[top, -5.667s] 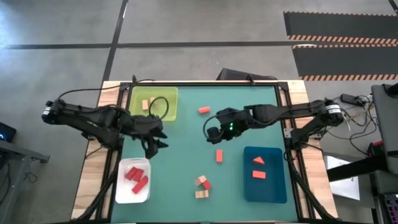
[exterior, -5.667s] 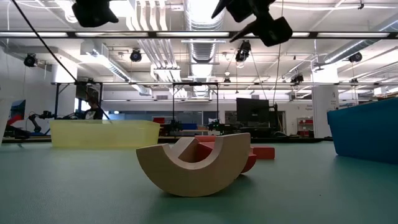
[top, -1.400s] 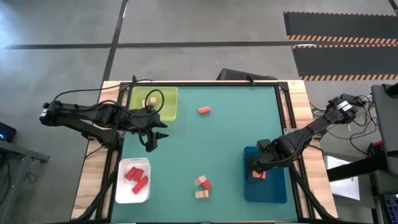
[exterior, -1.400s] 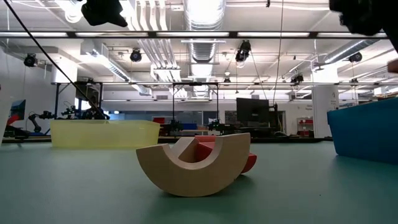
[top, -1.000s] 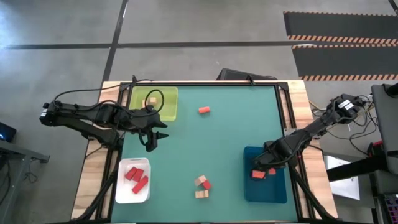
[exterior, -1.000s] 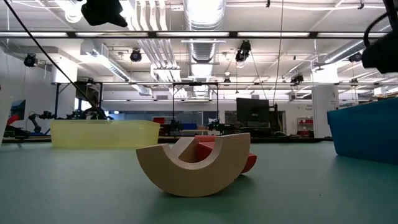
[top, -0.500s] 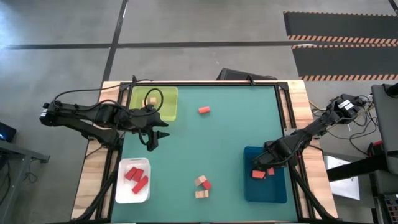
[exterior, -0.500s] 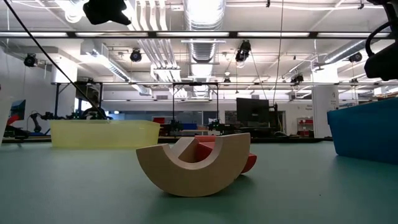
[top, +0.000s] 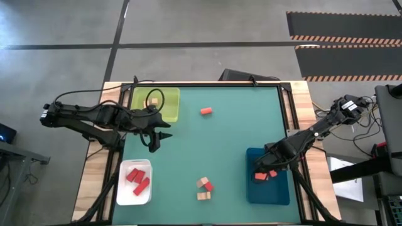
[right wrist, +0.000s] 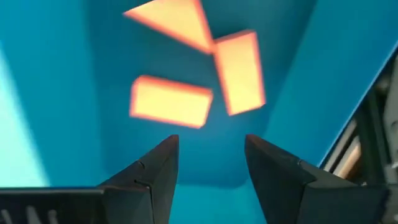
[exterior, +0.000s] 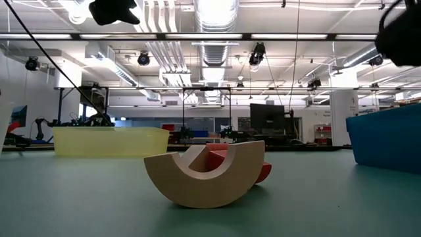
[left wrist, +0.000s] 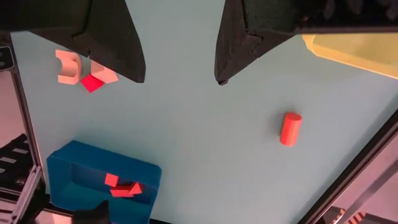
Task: Sort & place blocks by color
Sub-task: Put the light brown block into the yellow bin
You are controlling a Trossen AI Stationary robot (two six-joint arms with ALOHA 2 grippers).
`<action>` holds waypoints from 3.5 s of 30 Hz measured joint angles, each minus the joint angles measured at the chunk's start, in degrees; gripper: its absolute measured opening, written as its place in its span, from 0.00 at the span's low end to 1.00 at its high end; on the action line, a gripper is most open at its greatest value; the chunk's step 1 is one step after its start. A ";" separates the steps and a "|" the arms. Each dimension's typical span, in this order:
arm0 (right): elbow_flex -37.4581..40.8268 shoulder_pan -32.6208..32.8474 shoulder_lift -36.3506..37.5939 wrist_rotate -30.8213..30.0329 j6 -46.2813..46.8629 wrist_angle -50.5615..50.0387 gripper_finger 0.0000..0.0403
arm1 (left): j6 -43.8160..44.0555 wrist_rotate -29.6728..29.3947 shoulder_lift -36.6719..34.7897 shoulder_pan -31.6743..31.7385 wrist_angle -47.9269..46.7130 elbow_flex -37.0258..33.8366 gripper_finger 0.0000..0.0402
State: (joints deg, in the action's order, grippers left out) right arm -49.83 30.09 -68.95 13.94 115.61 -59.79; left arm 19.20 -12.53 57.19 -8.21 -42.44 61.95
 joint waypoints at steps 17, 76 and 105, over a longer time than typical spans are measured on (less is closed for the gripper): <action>-14.38 -10.92 -0.13 -20.08 -10.87 -0.52 0.36 | 0.16 0.02 0.00 0.00 0.00 0.00 0.44; -51.91 -9.52 -41.13 -14.25 -91.44 16.17 0.50 | 5.55 3.94 -5.76 -0.04 -0.09 4.09 0.44; -51.84 -10.36 -53.00 -13.60 -104.36 18.92 0.62 | 2.45 4.28 -5.70 -0.04 -0.11 4.09 0.44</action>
State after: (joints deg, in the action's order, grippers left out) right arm -101.67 19.73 -121.95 0.33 11.25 -40.87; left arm 21.65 -8.25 51.48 -8.25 -42.54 66.04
